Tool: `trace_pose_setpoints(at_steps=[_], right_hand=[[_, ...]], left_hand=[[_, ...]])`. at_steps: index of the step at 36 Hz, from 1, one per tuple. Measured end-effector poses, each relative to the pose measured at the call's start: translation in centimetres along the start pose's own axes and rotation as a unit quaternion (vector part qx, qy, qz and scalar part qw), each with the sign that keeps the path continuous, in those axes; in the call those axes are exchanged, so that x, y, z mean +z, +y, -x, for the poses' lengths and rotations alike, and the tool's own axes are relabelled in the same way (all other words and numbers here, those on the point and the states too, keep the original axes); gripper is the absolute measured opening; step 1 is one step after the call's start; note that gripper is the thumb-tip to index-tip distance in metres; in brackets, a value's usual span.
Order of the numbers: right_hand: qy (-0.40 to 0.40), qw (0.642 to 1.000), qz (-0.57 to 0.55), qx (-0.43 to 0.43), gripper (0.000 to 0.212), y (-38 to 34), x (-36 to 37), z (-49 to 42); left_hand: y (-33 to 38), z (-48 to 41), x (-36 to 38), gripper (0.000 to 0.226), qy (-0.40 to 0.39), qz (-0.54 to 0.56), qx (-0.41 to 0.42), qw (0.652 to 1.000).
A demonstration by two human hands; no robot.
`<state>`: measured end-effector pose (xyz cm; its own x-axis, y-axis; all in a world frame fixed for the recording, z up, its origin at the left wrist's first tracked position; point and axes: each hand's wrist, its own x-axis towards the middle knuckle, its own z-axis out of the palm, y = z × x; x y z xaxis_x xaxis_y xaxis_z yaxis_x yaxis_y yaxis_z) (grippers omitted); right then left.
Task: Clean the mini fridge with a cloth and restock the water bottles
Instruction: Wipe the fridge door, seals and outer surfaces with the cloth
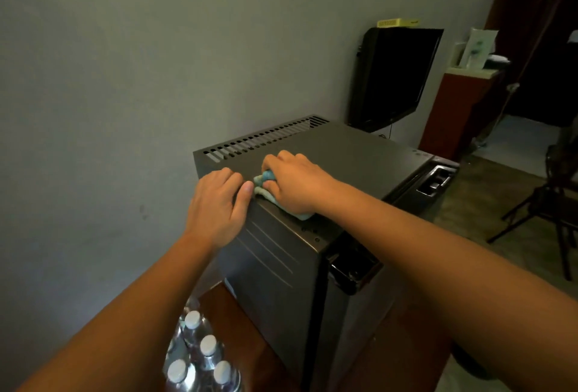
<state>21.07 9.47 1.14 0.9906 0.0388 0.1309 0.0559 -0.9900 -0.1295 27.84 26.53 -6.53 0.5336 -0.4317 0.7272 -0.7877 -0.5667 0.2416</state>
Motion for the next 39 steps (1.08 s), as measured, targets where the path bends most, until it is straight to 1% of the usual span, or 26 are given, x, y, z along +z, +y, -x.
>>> trace_pose_setpoints(at_steps=[2,5,7,9,12,16,20,23,26,29,30,32,33,36,39], right_hand=[[-0.004,1.0,-0.008,0.004,0.029,0.0,0.0,-0.1],[-0.002,1.0,-0.008,0.011,0.027,-0.1,0.0,-0.4],[0.003,1.0,-0.001,0.019,0.026,-0.2,0.2,-0.5],[0.013,0.999,0.005,0.032,0.024,-0.4,0.5,-0.5],[0.023,0.998,0.015,0.055,0.023,-1.0,0.7,-0.7],[0.027,0.994,0.032,0.1,0.021,-2.2,0.8,-1.0],[0.033,0.985,0.053,0.163,0.017,-3.9,0.9,-0.7],[0.035,0.974,0.068,0.212,0.019,-5.9,0.9,-0.4],[0.087,0.959,0.128,0.239,0.026,-8.6,1.7,0.1],[0.13,0.943,0.201,0.23,0.039,-11.5,3.0,0.4],[0.141,0.939,0.22,0.222,0.039,-12.3,3.5,0.3],[0.157,0.927,0.27,0.206,0.028,-13.3,4.8,-0.1],[0.163,0.921,0.288,0.205,0.026,-13.6,5.5,-0.3],[0.172,0.91,0.318,0.204,0.029,-14.0,7.4,-1.1],[0.18,0.891,0.362,0.206,0.033,-13.9,8.9,-1.6]], left_hand=[[-0.2,-0.3,-0.2,0.042,-0.01,0.011,0.008,1.0],[-1.0,-1.0,-0.2,0.04,-0.045,0.058,0.013,0.997],[-2.1,-1.2,-0.2,0.04,-0.061,0.072,0.032,0.995],[-3.3,-1.4,-0.2,0.044,-0.06,0.07,0.05,0.994],[-5.2,-2.1,-0.2,0.045,-0.05,0.073,0.05,0.995],[-8.1,-2.7,0.5,0.049,-0.054,0.097,0.085,0.99],[-10.6,-2.3,1.5,0.047,-0.049,0.145,0.12,0.981],[-11.7,-2.0,1.8,0.047,-0.044,0.165,0.135,0.976],[-12.6,-1.7,1.7,0.05,-0.052,0.181,0.102,0.977],[-13.9,-1.4,1.6,0.051,-0.063,0.185,0.09,0.977],[-14.4,-1.3,1.6,0.052,-0.064,0.187,0.085,0.977],[-15.4,-1.1,1.9,0.051,-0.066,0.191,0.072,0.977],[-16.0,-1.0,2.1,0.051,-0.068,0.193,0.066,0.977],[-17.6,-0.6,2.9,0.052,-0.074,0.19,0.066,0.977],[-18.7,-1.1,3.5,0.054,-0.067,0.192,0.085,0.975]])
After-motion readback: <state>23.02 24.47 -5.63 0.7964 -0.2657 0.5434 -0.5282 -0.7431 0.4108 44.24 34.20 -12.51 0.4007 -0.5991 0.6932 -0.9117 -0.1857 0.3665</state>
